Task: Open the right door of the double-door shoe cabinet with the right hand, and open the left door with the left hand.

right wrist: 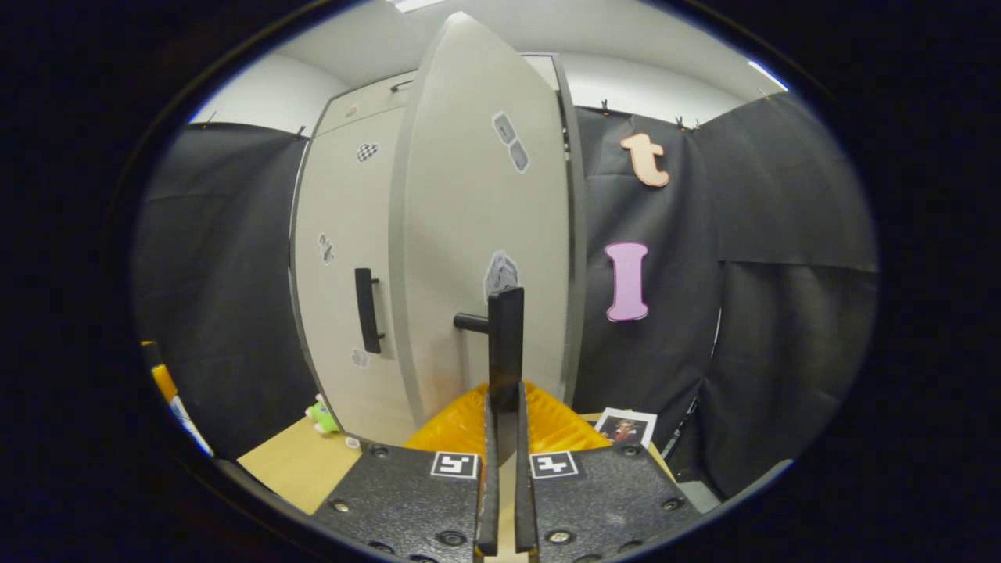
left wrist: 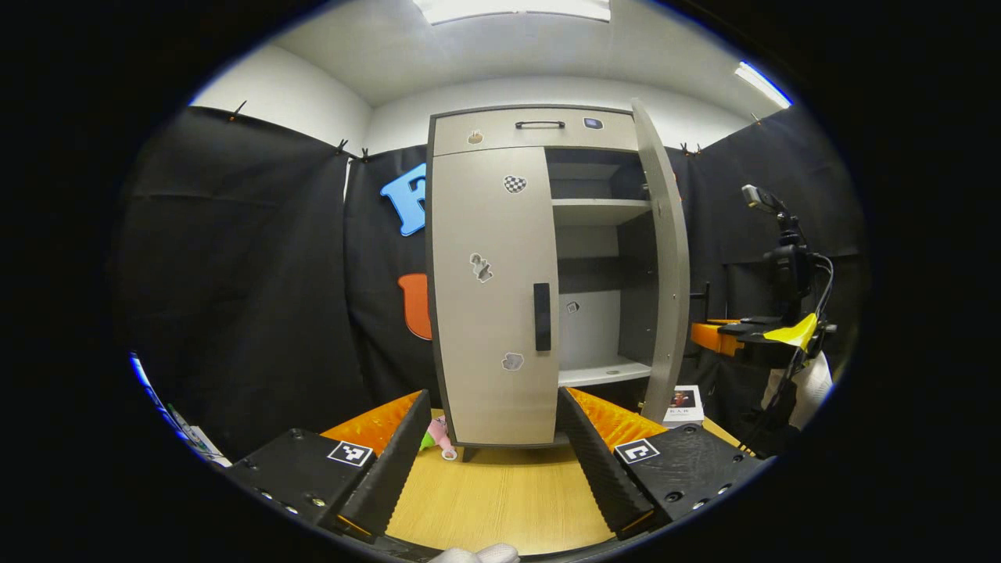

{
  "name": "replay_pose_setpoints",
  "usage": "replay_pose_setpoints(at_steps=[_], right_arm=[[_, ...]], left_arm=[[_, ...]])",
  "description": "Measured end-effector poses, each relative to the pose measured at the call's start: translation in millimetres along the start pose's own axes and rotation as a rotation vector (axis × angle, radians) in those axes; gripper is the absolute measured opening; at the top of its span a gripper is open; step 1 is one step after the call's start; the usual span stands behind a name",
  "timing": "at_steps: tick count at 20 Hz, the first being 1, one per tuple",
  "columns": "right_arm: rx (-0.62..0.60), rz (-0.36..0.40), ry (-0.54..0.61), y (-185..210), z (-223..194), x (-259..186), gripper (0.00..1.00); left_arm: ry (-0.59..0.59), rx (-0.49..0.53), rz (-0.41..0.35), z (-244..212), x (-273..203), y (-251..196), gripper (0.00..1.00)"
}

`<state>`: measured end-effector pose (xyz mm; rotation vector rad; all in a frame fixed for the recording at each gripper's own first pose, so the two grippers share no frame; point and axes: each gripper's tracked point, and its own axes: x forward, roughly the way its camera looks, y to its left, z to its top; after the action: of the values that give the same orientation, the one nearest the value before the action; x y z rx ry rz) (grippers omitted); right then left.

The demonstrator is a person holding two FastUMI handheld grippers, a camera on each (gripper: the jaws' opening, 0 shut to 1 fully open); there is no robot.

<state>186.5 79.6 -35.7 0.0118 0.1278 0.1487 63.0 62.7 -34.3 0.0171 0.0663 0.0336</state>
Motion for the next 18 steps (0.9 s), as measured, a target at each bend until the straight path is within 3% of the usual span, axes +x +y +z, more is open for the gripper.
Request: replay_pose_setpoints(at_steps=[5,7,10,12,18], right_arm=[[-0.025,-0.038,-0.002,-28,2,-5,0.04],[-0.003,-0.040,0.003,-36,1,-5,0.02],[0.011,-0.060,0.002,-50,1,-4,0.04],[0.038,-0.020,0.005,-42,2,-4,0.04],[0.028,-0.011,-0.015,-46,5,0,0.01]], left_arm=[[-0.005,-0.004,-0.011,-3,-7,-31,1.00],[-0.009,0.000,-0.015,-2,-7,-39,0.96],[-0.018,0.000,-0.011,1,-9,-50,1.00],[-0.017,0.005,-0.007,1,-8,-51,0.96],[-0.019,0.008,0.007,3,-8,-53,0.96]])
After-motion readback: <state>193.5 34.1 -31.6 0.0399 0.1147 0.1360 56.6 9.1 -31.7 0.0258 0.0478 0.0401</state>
